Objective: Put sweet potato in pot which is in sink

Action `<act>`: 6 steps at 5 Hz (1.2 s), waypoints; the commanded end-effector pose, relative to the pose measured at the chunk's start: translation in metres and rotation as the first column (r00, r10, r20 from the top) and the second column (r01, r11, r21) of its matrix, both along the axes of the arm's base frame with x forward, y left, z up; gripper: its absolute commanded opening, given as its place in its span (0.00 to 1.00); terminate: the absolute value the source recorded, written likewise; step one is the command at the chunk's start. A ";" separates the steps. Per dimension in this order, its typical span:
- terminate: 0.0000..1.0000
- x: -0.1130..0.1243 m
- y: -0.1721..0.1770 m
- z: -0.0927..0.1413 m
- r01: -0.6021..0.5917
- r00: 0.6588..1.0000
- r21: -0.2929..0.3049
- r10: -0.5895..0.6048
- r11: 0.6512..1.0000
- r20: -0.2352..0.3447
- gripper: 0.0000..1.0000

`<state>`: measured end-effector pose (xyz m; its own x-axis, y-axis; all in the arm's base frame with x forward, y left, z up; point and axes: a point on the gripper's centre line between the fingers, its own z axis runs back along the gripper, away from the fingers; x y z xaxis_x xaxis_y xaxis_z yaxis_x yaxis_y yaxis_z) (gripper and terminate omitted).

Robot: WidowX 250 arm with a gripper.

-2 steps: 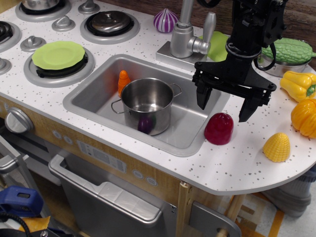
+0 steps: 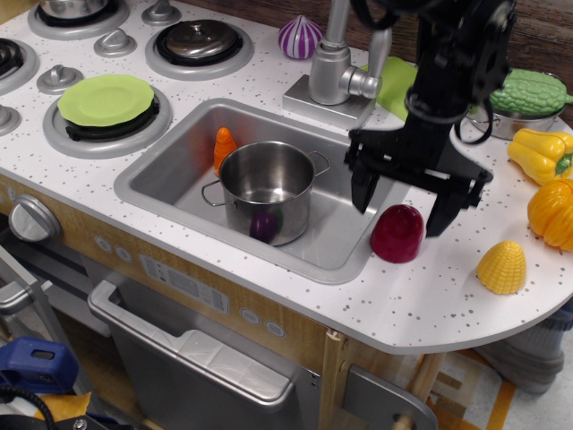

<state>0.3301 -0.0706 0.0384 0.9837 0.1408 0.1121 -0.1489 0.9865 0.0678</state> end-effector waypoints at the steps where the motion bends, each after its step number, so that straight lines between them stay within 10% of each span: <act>1: 0.00 0.008 0.006 0.002 0.028 0.997 -0.033 -0.025 0.999 0.070 1.00; 4: 0.00 0.011 0.010 -0.018 0.074 0.980 -0.091 -0.056 0.993 0.193 1.00; 5: 0.00 0.011 0.012 -0.020 0.076 0.978 -0.090 -0.056 0.993 0.202 0.00; 6: 0.00 0.013 0.016 -0.019 0.082 0.979 -0.101 -0.061 0.992 0.193 0.00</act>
<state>0.3368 -0.0502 0.0163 0.9749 0.0639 0.2132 -0.0558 0.9975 -0.0435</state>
